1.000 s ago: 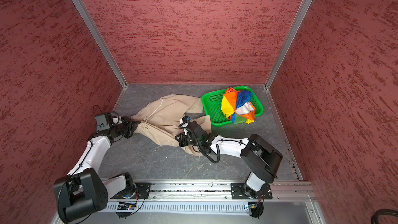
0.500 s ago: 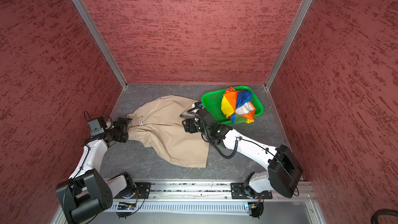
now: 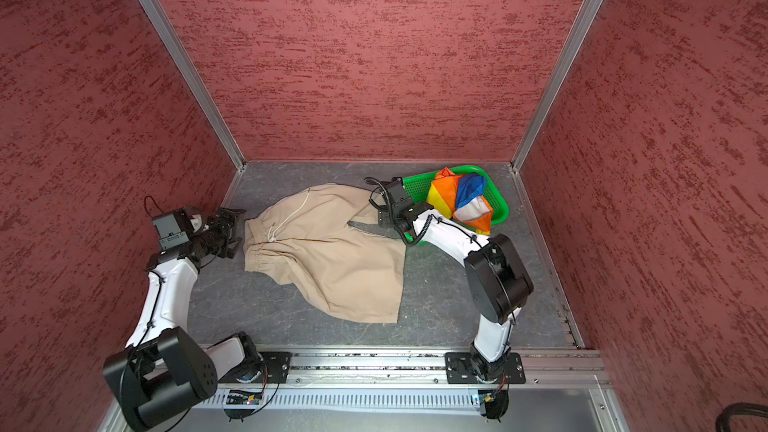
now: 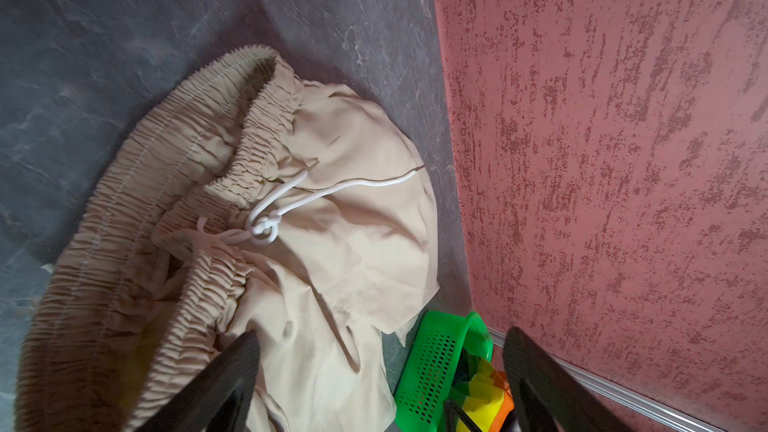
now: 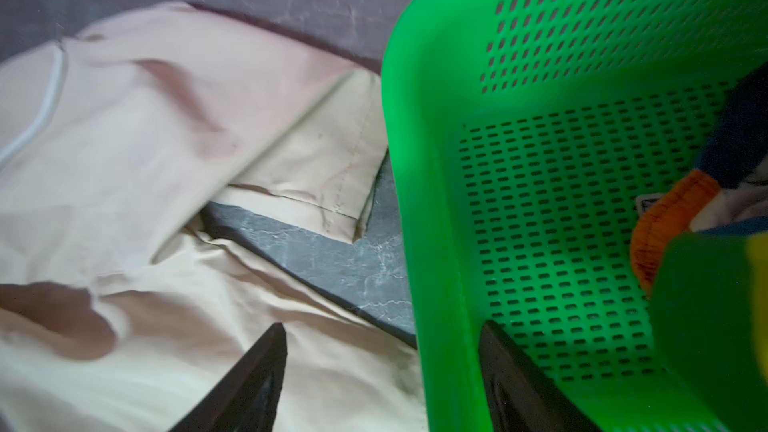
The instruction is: Fold and stack the shorts
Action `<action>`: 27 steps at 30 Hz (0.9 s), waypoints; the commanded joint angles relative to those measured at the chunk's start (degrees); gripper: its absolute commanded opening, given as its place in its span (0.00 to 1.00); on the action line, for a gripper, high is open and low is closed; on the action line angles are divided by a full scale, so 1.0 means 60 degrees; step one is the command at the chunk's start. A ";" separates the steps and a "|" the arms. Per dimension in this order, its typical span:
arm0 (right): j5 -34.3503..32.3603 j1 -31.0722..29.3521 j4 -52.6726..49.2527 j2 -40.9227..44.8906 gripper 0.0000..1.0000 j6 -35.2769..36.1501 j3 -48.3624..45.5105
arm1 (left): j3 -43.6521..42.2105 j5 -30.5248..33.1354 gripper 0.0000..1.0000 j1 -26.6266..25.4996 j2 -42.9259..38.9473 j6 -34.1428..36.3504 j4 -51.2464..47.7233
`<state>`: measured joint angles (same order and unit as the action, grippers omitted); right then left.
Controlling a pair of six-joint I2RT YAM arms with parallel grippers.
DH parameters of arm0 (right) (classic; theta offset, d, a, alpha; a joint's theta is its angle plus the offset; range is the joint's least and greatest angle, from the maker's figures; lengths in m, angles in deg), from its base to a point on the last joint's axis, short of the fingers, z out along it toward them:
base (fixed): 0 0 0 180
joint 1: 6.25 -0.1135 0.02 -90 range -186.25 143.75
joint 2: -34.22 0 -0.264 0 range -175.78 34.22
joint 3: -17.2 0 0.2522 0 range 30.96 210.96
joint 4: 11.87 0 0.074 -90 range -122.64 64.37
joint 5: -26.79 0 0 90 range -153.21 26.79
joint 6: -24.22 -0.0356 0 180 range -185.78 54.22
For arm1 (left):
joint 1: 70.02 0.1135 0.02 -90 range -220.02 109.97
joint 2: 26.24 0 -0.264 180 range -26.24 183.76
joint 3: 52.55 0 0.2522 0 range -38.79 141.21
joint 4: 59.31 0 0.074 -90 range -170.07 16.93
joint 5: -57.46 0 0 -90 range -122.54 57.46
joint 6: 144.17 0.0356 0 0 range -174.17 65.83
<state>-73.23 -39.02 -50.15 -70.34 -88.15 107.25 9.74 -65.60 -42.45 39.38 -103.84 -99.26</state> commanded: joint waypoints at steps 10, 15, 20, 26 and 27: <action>0.1389 0.2041 -0.0165 -0.1860 0.27 0.1623 0.2180 | 0.1918 0.0909 0.85 -0.1462 0.1694 0.1272 -0.0862; 0.1145 0.2194 -0.1181 -0.2791 0.15 0.2369 0.4231 | 0.3060 0.1575 0.52 -0.2040 0.3150 0.1487 -0.1611; 0.0864 0.2725 -0.1802 -0.3723 0.21 0.2405 0.5883 | 0.4039 0.1949 0.70 -0.2457 0.4327 0.1456 -0.2105; 0.1425 0.2792 -0.1504 -0.3334 0.56 0.1817 0.5622 | 0.4607 0.3190 1.00 -0.2574 0.4706 0.1480 -0.2740; 0.1443 0.2697 -0.1323 -0.2998 0.62 0.1651 0.5271 | 0.4687 0.3431 1.00 -0.2578 0.4747 0.1513 -0.2875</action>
<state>-66.87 -22.57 -59.00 -92.81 -75.87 141.44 35.71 -51.00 -57.82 67.49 -95.73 -113.08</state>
